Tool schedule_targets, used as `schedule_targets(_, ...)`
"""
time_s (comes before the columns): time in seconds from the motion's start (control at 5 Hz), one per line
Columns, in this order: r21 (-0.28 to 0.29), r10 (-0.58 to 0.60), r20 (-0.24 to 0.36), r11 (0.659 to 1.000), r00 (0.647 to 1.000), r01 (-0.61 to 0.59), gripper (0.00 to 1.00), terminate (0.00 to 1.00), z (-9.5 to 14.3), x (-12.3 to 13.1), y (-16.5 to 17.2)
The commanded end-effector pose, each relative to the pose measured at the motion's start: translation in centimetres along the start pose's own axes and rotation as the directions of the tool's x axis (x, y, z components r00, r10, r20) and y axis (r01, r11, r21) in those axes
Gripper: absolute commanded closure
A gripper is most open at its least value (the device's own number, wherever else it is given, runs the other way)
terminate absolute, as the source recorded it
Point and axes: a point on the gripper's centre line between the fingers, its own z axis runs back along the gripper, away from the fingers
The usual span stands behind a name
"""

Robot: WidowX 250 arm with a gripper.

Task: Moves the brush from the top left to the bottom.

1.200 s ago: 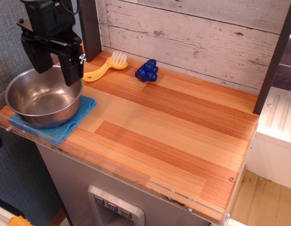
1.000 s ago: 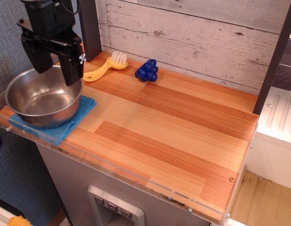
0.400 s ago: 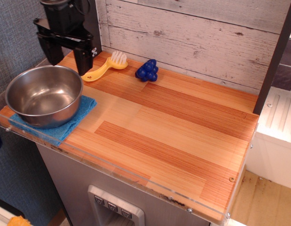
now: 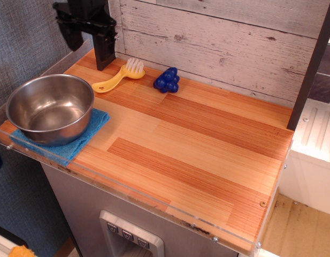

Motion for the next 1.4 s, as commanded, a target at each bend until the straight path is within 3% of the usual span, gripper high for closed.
schedule_targets(0.0, -0.028, -0.053, 0.053, 0.998, 0.997, 0.055, 0.00, 0.00, -2.3, 2.5, -1.0)
schedule_targets(0.4, -0.065, -0.033, 0.028, 0.997, 0.999, 0.035, 0.00, 0.00, -5.6, 2.5, -1.0)
schedule_targets(0.6, -0.051, -0.036, -0.007, 0.998, 0.999, 0.035, 0.00, 0.00, -6.4, 2.4, -1.1)
schedule_targets(0.8, -0.058, -0.023, -0.027, 0.998, 0.999, 0.021, 1.00, 0.00, -7.0, 1.9, -1.2)
schedule_targets(1.2, -0.043, 0.004, -0.024, 0.999, 1.000, -0.005, 1.00, 0.00, -5.8, 0.7, -2.7)
